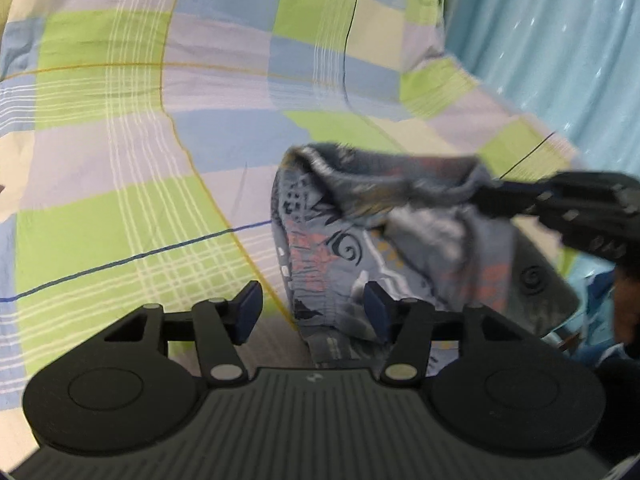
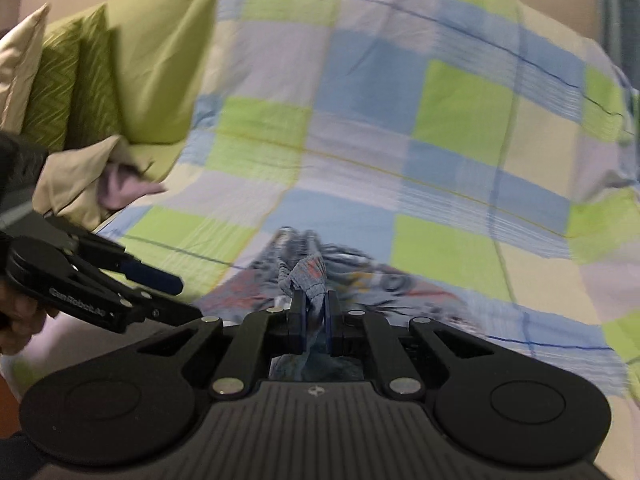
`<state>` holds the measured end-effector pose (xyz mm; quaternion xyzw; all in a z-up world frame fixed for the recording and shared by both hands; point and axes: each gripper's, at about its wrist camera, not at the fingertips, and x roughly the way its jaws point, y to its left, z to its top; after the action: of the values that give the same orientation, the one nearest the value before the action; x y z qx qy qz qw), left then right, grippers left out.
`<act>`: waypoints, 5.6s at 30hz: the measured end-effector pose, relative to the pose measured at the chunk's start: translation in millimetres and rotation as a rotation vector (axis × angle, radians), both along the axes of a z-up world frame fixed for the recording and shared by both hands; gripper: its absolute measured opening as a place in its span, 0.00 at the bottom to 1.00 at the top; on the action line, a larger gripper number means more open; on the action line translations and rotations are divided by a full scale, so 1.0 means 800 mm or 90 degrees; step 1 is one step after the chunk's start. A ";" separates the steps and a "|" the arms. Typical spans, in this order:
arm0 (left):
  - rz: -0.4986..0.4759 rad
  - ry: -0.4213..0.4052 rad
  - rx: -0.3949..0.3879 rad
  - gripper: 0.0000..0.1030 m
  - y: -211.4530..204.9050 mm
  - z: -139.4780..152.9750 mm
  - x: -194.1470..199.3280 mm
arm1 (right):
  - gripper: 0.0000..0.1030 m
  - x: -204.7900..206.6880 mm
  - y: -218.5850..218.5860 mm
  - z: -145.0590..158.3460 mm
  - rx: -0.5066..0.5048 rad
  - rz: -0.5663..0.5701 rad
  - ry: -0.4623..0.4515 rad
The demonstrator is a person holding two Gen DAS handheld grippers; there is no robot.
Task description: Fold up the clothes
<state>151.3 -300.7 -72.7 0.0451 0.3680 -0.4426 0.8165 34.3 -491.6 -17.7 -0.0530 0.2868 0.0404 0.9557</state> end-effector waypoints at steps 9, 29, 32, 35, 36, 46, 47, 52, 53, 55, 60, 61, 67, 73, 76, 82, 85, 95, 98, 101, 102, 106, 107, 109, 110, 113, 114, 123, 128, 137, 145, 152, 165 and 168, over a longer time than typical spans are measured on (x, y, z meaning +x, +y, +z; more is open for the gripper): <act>-0.011 -0.055 0.041 0.40 -0.012 0.002 -0.016 | 0.05 -0.031 -0.052 0.013 0.015 -0.093 -0.084; -0.104 -0.213 0.060 0.04 -0.070 0.011 -0.059 | 0.05 -0.081 -0.179 0.002 0.045 -0.255 -0.069; -0.076 -0.242 0.018 0.04 -0.057 0.054 -0.043 | 0.05 -0.087 -0.181 0.011 0.057 -0.250 -0.070; -0.058 -0.302 -0.024 0.03 -0.041 0.118 -0.041 | 0.05 -0.101 -0.164 0.042 0.024 -0.229 -0.102; -0.052 -0.322 -0.040 0.03 -0.034 0.144 -0.044 | 0.05 -0.107 -0.155 0.058 0.009 -0.221 -0.119; -0.014 -0.528 -0.137 0.03 0.039 0.354 -0.149 | 0.05 -0.209 -0.072 0.230 -0.102 -0.194 -0.325; -0.012 -0.542 -0.147 0.03 0.044 0.371 -0.158 | 0.05 -0.217 -0.066 0.245 -0.112 -0.196 -0.341; -0.001 -0.582 -0.156 0.03 0.048 0.426 -0.171 | 0.05 -0.242 -0.048 0.304 -0.156 -0.199 -0.405; -0.002 -0.581 -0.153 0.03 0.045 0.432 -0.167 | 0.05 -0.243 -0.048 0.312 -0.165 -0.198 -0.411; -0.004 -0.572 -0.141 0.03 0.033 0.436 -0.152 | 0.05 -0.236 -0.053 0.322 -0.176 -0.196 -0.413; -0.019 -0.509 -0.075 0.03 -0.033 0.382 -0.074 | 0.05 -0.158 -0.101 0.296 -0.175 -0.194 -0.352; -0.021 -0.487 -0.059 0.03 -0.051 0.359 -0.052 | 0.05 -0.134 -0.115 0.282 -0.167 -0.193 -0.330; -0.020 -0.336 0.051 0.03 -0.153 0.172 0.097 | 0.05 0.052 -0.207 0.154 -0.130 -0.187 -0.168; -0.002 -0.239 0.160 0.07 -0.204 0.030 0.182 | 0.06 0.189 -0.261 -0.009 -0.103 -0.176 -0.005; 0.024 -0.242 0.166 0.17 -0.189 0.023 0.188 | 0.17 0.196 -0.276 -0.047 -0.076 -0.176 0.036; 0.037 -0.229 0.154 0.28 -0.142 0.041 0.156 | 0.27 0.095 -0.301 -0.027 0.016 -0.227 0.011; 0.011 -0.218 0.161 0.29 -0.110 0.048 0.128 | 0.34 0.023 -0.303 -0.021 0.040 -0.242 0.019; -0.023 -0.125 0.158 0.33 0.033 0.013 -0.001 | 0.41 -0.192 -0.299 -0.078 0.192 -0.273 0.068; -0.045 -0.106 0.162 0.34 0.044 0.006 -0.023 | 0.41 -0.206 -0.294 -0.098 0.216 -0.276 0.081; -0.055 -0.100 0.174 0.34 0.046 0.001 -0.036 | 0.41 -0.208 -0.298 -0.110 0.256 -0.298 0.085; -0.058 -0.097 0.176 0.34 0.047 0.000 -0.038 | 0.41 -0.209 -0.299 -0.113 0.271 -0.302 0.084; -0.060 -0.097 0.186 0.35 0.047 -0.007 -0.043 | 0.02 -0.210 -0.295 -0.118 0.301 -0.285 0.097; -0.061 -0.098 0.188 0.35 0.048 -0.008 -0.043 | 0.01 -0.211 -0.291 -0.116 0.281 -0.282 0.099; -0.062 -0.096 0.189 0.35 0.048 -0.007 -0.044 | 0.00 -0.217 -0.290 -0.102 0.233 -0.291 0.084; -0.063 -0.095 0.190 0.36 0.048 -0.007 -0.045 | 0.00 -0.223 -0.293 -0.092 0.210 -0.309 0.069; -0.067 -0.096 0.193 0.36 0.049 -0.008 -0.045 | 0.00 -0.232 -0.309 -0.073 0.150 -0.382 0.047; -0.067 -0.096 0.193 0.36 0.050 -0.008 -0.046 | 0.00 -0.233 -0.316 -0.072 0.133 -0.407 0.049; -0.055 -0.093 0.207 0.36 0.074 -0.001 -0.044 | 0.00 -0.216 -0.326 -0.072 -0.045 -0.473 0.058; -0.060 -0.065 0.212 0.35 0.086 -0.006 -0.042 | 0.04 -0.224 -0.347 -0.061 0.017 -0.481 0.055; -0.052 -0.068 0.193 0.00 0.094 -0.002 -0.046 | 0.18 -0.204 -0.293 -0.064 0.057 -0.410 0.055; -0.006 -0.106 0.229 0.00 0.118 0.003 -0.032 | 0.30 -0.203 -0.276 -0.061 0.077 -0.384 0.062; 0.000 -0.111 0.249 0.03 0.109 0.002 -0.025 | 0.31 -0.191 -0.241 -0.051 0.116 -0.293 0.079; -0.030 -0.159 0.187 0.11 0.118 0.044 -0.061 | 0.41 -0.151 -0.104 -0.033 0.027 -0.064 0.159; -0.040 -0.160 0.173 0.11 0.111 0.048 -0.066 | 0.40 -0.140 -0.081 -0.048 0.024 -0.043 0.163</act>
<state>98.9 -212.1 -34.6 0.2212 0.3180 -0.4048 0.8283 -78.0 -556.5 -56.2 -0.0196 0.4070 0.0204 0.9130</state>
